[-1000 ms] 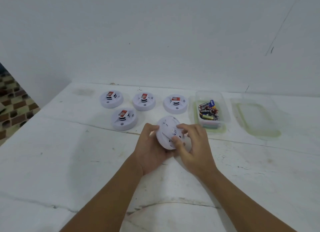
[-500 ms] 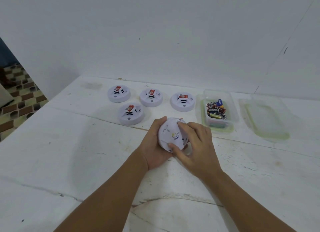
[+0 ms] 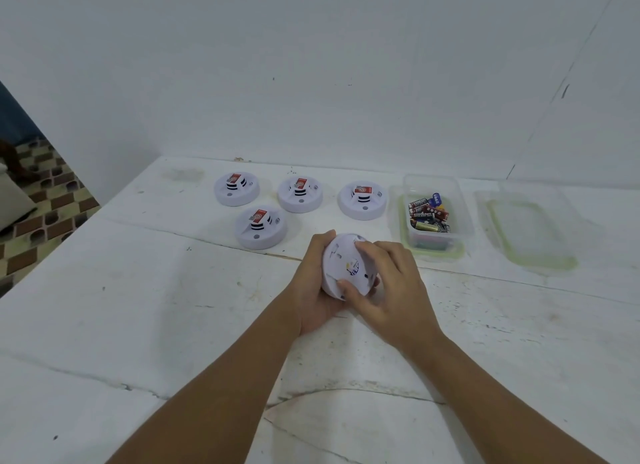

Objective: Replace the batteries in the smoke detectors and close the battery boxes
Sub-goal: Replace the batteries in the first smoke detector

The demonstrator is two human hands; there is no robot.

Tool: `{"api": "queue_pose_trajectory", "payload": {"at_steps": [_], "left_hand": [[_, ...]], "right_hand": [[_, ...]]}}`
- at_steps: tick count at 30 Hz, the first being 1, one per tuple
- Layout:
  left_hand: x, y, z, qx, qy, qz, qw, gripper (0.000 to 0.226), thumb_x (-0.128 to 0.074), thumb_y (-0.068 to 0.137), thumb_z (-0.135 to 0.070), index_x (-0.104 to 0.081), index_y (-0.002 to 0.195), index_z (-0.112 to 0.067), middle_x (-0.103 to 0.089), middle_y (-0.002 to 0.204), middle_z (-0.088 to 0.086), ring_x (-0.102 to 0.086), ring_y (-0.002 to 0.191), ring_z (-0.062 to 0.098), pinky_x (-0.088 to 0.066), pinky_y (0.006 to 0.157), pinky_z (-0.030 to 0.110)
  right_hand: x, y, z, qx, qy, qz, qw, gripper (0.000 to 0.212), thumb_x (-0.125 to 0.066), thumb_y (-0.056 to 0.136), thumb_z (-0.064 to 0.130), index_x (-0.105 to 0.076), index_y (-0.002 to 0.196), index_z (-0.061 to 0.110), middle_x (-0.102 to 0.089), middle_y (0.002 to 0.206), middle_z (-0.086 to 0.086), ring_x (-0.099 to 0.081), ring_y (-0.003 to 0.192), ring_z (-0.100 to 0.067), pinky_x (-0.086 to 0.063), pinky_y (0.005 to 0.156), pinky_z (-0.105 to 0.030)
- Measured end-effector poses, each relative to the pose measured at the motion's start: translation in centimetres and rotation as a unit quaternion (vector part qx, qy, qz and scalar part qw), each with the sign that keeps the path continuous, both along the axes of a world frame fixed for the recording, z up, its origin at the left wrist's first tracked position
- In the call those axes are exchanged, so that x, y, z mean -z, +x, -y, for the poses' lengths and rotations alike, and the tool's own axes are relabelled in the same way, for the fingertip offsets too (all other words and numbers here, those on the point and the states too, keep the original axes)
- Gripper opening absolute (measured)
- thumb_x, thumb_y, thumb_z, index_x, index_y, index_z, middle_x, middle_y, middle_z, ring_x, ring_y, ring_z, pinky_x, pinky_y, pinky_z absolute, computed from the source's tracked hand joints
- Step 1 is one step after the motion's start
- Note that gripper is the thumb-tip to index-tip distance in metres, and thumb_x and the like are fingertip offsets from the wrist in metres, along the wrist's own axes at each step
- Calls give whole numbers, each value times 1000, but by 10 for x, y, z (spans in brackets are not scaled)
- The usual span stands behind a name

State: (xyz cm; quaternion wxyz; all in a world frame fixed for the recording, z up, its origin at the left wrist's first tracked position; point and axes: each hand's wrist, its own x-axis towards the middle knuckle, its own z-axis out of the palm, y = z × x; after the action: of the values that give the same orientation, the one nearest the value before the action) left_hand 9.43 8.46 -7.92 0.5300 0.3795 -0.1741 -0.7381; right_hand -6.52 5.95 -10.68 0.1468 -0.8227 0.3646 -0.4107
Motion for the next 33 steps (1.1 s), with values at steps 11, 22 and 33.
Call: {"api": "queue_pose_trajectory", "payload": {"at_steps": [11, 22, 33], "left_hand": [[-3, -3, 2, 2, 4, 52, 999, 52, -48, 97, -57, -76, 114, -17, -71, 116, 12, -68, 101, 27, -54, 86, 39], [-9, -4, -2, 15, 9, 82, 996, 54, -47, 98, -57, -74, 117, -15, -71, 116, 15, -70, 100, 29, -57, 86, 40], [-12, -4, 2, 37, 21, 115, 992, 54, -46, 100, -58, -79, 108, -16, -74, 114, 13, -73, 97, 27, -60, 77, 36]], "right_hand": [[1, -1, 3, -3, 56, 23, 998, 63, -67, 85, 59, -57, 134, 20, -48, 121, 10, -51, 115, -15, -49, 92, -28], [-1, -2, 3, -21, 28, 22, 999, 65, -72, 81, 56, -52, 132, 21, -44, 123, 13, -47, 115, -10, -46, 94, -22], [-5, 0, 3, -23, 76, 51, 996, 65, -73, 79, 57, -49, 131, 28, -42, 120, 18, -48, 116, -8, -45, 93, -19]]}}
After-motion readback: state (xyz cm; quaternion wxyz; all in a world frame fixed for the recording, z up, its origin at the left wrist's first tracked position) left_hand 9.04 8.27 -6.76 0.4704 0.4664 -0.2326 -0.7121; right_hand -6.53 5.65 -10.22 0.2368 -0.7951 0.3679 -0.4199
